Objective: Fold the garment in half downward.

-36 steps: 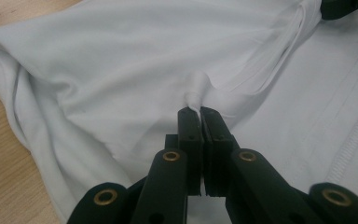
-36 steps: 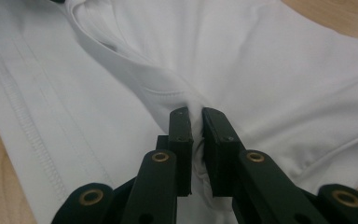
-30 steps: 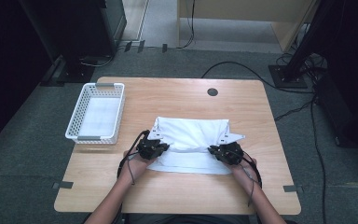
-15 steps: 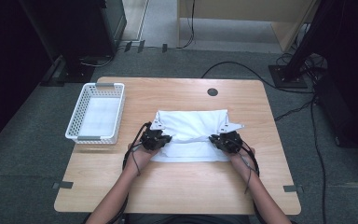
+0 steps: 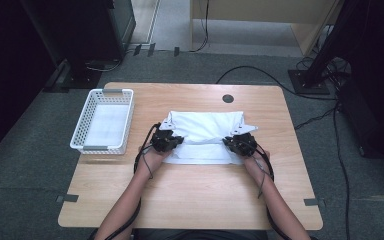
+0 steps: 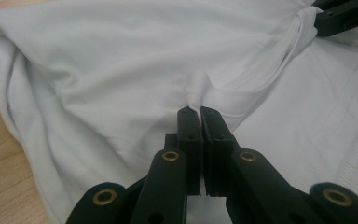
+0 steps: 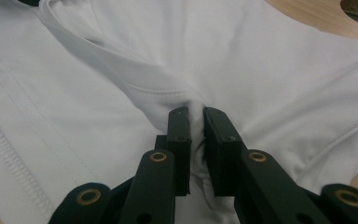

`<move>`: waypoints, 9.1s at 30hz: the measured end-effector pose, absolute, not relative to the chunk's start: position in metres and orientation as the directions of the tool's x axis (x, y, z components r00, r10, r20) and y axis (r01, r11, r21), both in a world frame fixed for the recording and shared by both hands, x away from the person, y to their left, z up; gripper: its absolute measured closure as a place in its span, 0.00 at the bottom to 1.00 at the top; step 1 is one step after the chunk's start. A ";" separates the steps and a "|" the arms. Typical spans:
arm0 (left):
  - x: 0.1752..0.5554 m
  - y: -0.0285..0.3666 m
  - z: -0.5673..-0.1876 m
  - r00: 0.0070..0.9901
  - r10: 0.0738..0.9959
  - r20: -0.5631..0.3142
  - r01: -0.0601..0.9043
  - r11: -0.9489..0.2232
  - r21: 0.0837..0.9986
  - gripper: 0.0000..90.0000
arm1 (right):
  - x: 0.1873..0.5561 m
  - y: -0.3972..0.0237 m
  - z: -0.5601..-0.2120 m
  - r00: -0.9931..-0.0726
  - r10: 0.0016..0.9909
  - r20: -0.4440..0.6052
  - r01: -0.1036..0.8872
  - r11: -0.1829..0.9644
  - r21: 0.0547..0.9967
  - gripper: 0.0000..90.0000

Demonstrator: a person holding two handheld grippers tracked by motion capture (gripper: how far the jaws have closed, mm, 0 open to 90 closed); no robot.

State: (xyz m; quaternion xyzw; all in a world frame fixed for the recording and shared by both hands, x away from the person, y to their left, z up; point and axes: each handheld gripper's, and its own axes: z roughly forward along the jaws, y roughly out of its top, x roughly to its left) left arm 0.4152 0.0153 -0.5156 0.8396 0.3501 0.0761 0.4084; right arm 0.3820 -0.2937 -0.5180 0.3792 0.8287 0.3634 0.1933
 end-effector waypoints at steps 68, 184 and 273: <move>0.382 0.044 -0.495 0.753 0.651 -0.094 0.483 -0.450 0.751 0.27 | 0.334 -0.329 -0.498 -0.614 0.785 0.080 0.532 0.337 0.777 0.36; 0.370 0.013 -0.504 0.773 0.632 -0.057 0.470 -0.510 0.720 0.24 | 0.310 -0.372 -0.517 -0.605 0.793 0.065 0.552 0.359 0.753 0.25; 0.457 0.011 -0.520 0.699 0.713 -0.046 0.496 -0.438 0.750 0.24 | 0.299 -0.356 -0.506 -0.488 0.864 0.124 0.599 0.228 0.767 0.23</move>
